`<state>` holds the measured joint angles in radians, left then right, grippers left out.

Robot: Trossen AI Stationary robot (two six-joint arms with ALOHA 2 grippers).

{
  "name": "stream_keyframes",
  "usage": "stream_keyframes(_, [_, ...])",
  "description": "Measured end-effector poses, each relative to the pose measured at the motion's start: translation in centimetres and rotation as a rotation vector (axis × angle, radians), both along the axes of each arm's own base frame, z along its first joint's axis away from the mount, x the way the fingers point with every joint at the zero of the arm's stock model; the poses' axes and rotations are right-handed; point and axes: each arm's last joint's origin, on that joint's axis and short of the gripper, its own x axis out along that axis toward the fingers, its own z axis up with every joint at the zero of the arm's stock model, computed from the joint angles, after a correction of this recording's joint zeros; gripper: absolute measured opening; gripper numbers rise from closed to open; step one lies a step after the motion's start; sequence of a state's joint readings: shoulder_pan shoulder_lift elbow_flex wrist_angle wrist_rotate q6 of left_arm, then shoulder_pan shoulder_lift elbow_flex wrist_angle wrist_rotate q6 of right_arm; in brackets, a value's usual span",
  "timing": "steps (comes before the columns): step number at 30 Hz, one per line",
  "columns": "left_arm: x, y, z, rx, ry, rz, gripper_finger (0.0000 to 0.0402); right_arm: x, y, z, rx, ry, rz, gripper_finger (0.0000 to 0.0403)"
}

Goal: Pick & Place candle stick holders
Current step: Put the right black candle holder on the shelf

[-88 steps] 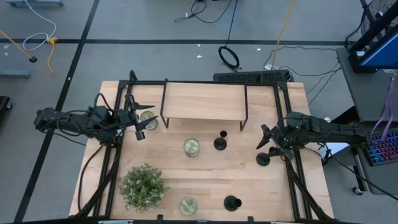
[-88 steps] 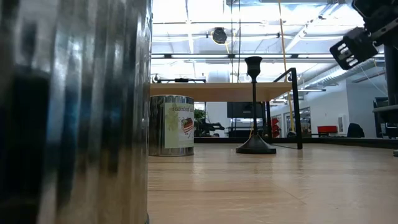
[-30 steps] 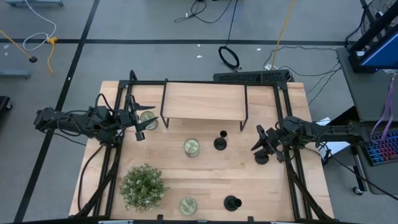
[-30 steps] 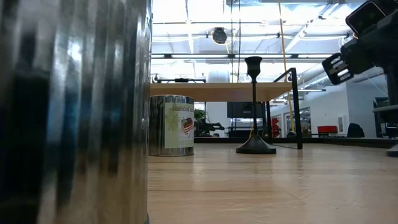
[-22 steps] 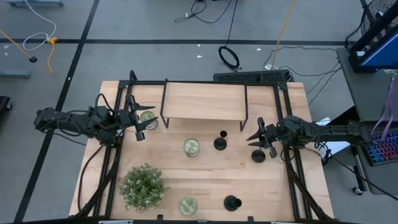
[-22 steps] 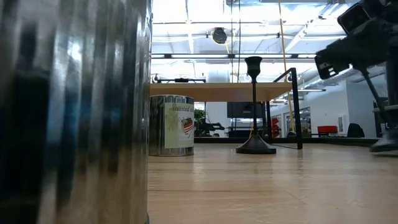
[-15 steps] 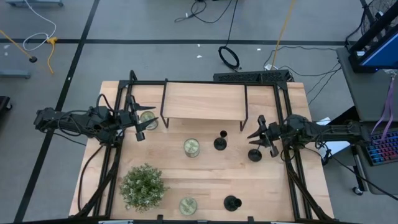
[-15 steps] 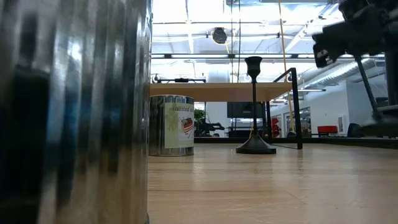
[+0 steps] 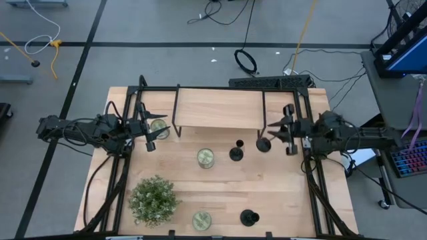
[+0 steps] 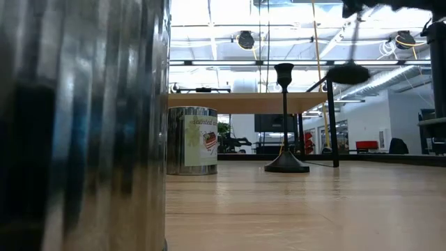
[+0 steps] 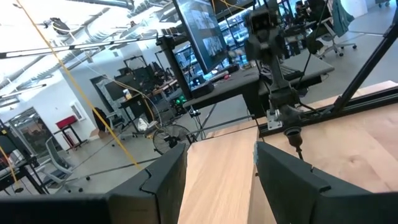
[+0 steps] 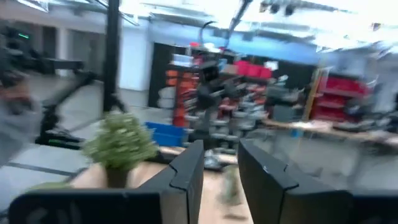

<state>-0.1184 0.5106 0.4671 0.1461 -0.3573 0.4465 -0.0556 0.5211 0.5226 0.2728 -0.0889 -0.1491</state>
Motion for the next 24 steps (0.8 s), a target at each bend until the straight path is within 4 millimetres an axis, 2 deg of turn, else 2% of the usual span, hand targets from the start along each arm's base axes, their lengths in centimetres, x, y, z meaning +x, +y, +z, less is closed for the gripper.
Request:
stream_keyframes(5, [0.0,0.0,0.0,0.004,0.002,0.000,0.0198,2.8,-1.5,3.7,-0.074,0.006,-0.235,0.0088])
stream_keyframes(11, [0.0,0.0,0.0,0.004,0.002,0.001,0.0198,7.1,-4.9,5.9,-0.093,0.077,-0.381,0.0089])
stream_keyframes(17, [0.0,0.0,0.0,0.003,0.002,0.000,0.0198,9.9,-9.7,6.1,-0.020,0.135,-0.528,0.0088])
stream_keyframes(21, [0.0,0.0,0.0,-0.004,0.001,0.000,0.0198,10.0,-12.7,5.2,0.068,0.162,-0.619,0.0089])
stream_keyframes(24, [0.0,0.0,-0.1,-0.003,0.013,0.000,0.0198,9.8,-14.2,4.5,0.128,0.188,-0.664,0.0089])
